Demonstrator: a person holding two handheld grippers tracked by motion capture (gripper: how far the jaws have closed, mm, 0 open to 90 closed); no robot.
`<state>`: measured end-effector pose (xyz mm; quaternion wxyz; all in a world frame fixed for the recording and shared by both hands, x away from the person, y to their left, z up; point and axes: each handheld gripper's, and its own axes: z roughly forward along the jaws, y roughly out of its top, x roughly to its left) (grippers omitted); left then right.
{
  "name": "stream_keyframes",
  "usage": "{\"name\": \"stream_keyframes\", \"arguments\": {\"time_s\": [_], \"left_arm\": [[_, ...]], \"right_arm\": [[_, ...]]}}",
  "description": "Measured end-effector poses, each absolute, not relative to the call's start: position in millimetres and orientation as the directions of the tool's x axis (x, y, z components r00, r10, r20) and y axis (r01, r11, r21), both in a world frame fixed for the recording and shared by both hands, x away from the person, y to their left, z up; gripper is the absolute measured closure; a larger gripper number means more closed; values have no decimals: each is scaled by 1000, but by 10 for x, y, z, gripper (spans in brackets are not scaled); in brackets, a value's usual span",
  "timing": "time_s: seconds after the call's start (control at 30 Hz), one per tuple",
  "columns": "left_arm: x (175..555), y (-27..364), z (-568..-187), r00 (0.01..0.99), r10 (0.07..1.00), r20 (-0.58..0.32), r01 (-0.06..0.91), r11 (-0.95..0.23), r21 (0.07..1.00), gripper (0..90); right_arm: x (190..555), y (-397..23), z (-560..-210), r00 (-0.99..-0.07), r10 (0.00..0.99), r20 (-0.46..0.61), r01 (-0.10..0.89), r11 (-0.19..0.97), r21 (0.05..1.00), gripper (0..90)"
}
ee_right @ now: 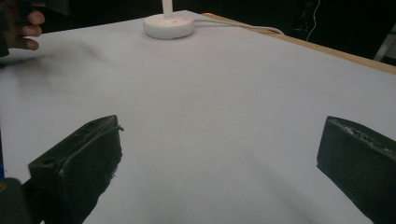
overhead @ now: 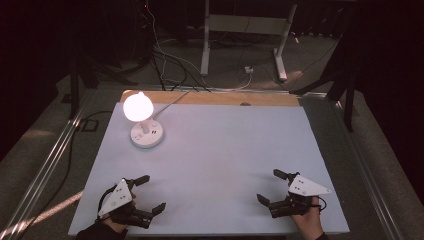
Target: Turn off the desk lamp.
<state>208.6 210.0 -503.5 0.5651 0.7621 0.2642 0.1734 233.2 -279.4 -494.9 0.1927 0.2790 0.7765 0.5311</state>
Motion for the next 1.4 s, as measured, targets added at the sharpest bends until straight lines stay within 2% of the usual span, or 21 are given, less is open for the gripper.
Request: {"name": "stream_keyframes", "arguments": {"time_s": [0.4, 0.6, 0.93, 1.4], "left_arm": [[2078, 2069, -5019, 806, 591, -26, 222, -262, 939, 5], [2078, 2072, -5000, 815, 577, -41, 220, -243, 945, 5], [2026, 2078, -4972, 808, 589, -10, 195, -251, 948, 5], [2025, 2019, -4938, 822, 569, -10, 194, -264, 945, 5]], "right_arm": [[2323, -2797, -4940, -772, 636, 1, 226, 273, 935, 0], [2319, -2791, -4934, -773, 635, -2, 223, 275, 935, 0], [2344, -2757, -4939, -782, 624, 3, 223, 276, 935, 0], [2333, -2770, -4915, -776, 630, 2, 212, 259, 942, 0]]}}
